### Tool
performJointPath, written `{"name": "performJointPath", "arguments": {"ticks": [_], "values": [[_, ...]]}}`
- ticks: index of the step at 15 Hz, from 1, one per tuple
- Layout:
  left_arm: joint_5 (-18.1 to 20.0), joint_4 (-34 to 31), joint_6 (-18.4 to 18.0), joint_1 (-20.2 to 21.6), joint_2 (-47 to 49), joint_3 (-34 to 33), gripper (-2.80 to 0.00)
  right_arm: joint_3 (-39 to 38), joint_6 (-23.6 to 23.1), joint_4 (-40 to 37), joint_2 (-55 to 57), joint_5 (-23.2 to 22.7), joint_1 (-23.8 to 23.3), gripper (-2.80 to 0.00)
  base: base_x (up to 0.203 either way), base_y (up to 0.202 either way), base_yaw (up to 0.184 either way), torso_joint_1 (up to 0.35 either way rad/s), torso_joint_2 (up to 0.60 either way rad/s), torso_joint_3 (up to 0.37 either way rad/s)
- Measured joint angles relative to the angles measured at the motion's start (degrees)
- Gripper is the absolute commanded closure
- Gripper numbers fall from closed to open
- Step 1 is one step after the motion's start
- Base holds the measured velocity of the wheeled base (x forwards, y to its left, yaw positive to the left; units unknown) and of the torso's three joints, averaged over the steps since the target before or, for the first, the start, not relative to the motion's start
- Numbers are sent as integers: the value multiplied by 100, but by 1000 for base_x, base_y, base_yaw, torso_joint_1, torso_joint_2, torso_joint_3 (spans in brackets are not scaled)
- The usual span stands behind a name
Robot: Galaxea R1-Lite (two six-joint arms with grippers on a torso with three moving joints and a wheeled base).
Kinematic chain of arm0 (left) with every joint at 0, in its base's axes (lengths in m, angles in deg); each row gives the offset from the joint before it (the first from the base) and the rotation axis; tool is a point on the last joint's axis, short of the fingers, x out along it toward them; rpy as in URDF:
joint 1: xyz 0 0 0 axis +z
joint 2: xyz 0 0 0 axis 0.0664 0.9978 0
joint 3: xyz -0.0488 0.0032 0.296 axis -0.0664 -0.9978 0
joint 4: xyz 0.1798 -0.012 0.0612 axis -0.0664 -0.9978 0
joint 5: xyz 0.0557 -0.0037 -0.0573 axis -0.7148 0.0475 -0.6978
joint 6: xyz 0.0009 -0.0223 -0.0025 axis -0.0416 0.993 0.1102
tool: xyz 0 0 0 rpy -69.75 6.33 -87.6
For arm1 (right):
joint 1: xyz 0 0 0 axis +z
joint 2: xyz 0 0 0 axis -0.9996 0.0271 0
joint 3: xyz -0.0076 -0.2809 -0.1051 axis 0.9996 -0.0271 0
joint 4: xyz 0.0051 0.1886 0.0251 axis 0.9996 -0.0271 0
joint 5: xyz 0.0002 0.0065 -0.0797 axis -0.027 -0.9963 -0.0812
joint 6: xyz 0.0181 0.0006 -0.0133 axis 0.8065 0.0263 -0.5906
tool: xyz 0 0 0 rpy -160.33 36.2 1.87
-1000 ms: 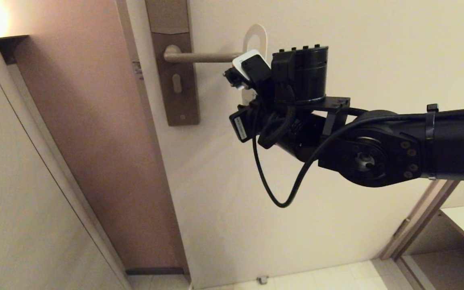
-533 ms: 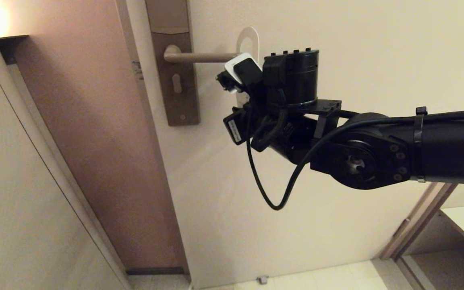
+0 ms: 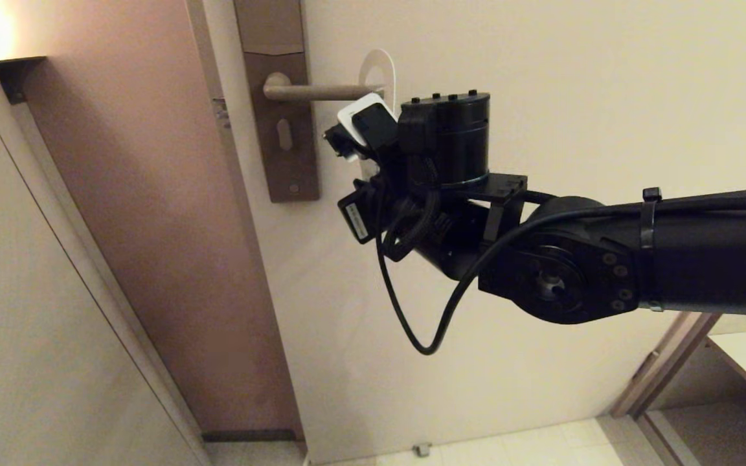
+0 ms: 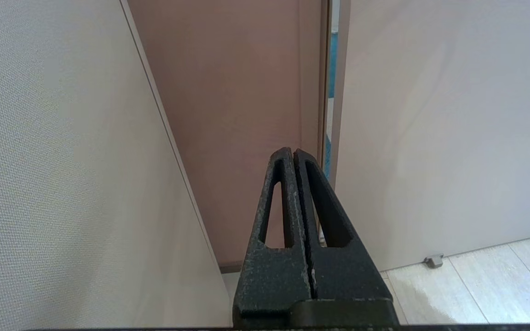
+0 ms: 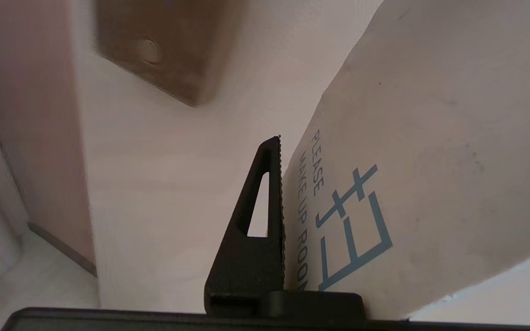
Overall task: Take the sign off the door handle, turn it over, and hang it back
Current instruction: Hang the sign back with the other side facing out
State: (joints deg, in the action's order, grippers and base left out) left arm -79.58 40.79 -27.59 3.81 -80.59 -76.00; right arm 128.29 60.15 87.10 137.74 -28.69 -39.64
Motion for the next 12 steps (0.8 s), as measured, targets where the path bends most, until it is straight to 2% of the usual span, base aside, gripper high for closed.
{"name": "performJointPath", "arguments": {"ticks": [7,12], "values": [[-2,0,1,0,0,0,0,60,-22,278,225,155,283,0,0,0,0,0,0,0],[-1,2,1,0,0,0,0,529,-28,272,461,256,423,0,0,0,0,0,0,0]]}}
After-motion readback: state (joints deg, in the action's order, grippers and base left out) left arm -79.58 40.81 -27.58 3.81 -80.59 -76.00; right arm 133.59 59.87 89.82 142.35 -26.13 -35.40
